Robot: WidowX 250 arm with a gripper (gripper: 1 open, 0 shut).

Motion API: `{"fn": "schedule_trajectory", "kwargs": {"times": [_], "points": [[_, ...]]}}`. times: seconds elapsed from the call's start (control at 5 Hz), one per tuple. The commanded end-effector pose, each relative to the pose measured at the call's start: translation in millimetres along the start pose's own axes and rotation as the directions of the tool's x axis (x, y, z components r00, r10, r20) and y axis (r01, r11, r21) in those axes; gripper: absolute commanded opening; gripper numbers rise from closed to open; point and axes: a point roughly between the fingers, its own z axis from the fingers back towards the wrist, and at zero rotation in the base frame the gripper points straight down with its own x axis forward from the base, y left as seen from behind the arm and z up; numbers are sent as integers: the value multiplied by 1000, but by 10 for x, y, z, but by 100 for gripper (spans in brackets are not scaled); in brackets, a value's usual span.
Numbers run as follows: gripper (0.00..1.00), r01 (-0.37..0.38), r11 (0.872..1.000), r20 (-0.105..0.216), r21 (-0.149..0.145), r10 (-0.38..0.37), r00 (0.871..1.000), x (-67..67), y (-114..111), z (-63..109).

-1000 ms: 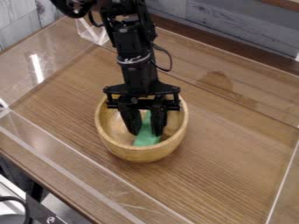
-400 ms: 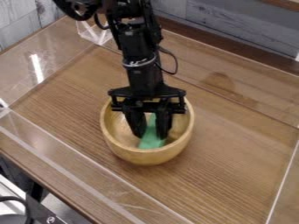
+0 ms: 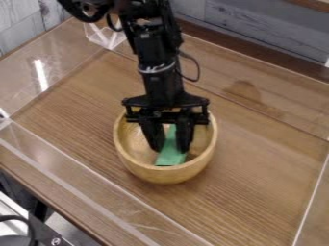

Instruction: Remove the green block from inside the brown bowl and put it on the table

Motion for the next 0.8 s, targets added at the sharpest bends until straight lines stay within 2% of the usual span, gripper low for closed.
{"fn": "schedule_trajectory", "kwargs": {"times": [0.0, 0.6], "points": [[0, -17, 1000, 53, -21, 18, 998, -9, -108, 146], [0, -148, 987, 72, -64, 152, 986, -125, -315, 135]]}}
